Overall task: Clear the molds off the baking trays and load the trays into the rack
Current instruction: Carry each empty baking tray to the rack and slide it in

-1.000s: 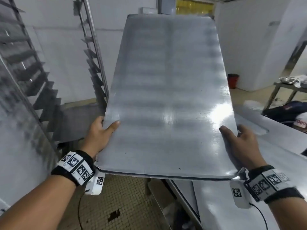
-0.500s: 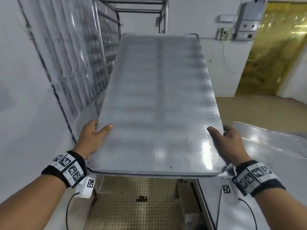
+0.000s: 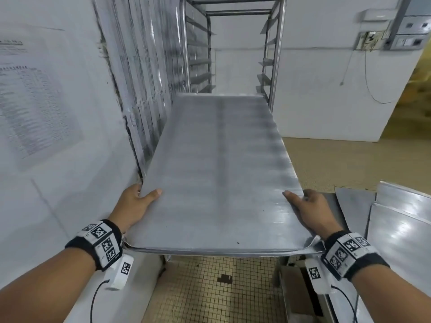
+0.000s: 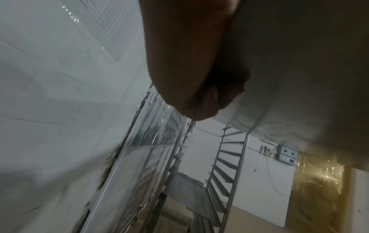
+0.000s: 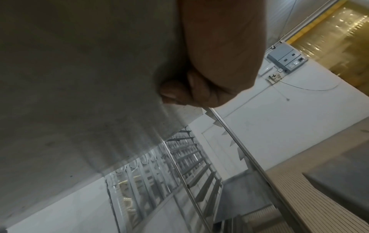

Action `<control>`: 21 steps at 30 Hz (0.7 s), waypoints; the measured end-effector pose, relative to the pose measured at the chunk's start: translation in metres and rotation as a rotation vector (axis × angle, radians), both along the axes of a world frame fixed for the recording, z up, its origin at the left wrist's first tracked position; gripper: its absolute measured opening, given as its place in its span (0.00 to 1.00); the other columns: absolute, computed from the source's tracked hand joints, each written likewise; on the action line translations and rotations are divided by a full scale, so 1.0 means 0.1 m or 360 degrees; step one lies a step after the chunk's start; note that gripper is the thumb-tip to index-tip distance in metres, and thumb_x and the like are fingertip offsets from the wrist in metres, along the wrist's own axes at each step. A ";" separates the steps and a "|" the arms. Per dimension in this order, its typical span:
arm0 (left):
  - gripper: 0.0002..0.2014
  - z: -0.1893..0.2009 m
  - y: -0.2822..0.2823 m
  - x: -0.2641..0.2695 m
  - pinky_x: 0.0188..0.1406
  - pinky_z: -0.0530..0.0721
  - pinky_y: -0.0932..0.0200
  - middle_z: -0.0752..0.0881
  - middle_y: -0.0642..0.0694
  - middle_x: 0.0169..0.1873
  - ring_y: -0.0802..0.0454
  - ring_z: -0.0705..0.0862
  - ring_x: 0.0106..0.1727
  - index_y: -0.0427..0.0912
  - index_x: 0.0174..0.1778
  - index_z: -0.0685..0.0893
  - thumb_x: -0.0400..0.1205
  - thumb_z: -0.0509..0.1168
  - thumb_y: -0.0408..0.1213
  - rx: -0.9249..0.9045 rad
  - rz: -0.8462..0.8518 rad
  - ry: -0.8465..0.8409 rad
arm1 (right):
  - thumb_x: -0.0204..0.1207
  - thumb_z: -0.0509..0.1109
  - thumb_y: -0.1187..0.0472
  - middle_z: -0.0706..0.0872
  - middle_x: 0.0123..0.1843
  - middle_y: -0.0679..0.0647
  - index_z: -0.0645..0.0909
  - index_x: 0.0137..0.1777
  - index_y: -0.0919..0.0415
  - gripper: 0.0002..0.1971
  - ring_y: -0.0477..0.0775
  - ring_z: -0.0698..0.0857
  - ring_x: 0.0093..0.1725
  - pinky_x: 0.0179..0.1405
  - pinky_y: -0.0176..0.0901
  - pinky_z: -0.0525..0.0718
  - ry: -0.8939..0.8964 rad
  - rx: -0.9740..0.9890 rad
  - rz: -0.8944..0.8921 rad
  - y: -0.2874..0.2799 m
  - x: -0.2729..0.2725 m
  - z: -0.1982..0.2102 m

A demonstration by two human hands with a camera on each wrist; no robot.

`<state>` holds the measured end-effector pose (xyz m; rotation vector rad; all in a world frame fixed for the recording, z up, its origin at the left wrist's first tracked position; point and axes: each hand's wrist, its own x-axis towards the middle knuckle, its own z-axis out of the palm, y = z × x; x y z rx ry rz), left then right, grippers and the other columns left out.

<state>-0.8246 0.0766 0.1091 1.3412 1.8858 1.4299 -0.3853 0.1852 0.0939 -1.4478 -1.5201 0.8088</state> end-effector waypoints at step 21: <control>0.49 -0.87 1.04 -0.91 0.50 0.90 0.33 0.90 0.31 0.48 0.35 0.91 0.44 0.29 0.52 0.85 0.61 0.74 0.78 -0.0418 -0.0152 0.0049 | 0.68 0.80 0.38 0.78 0.20 0.53 0.75 0.31 0.64 0.29 0.50 0.75 0.20 0.23 0.43 0.74 -0.0153 -0.0266 -0.0133 0.43 -0.48 -0.50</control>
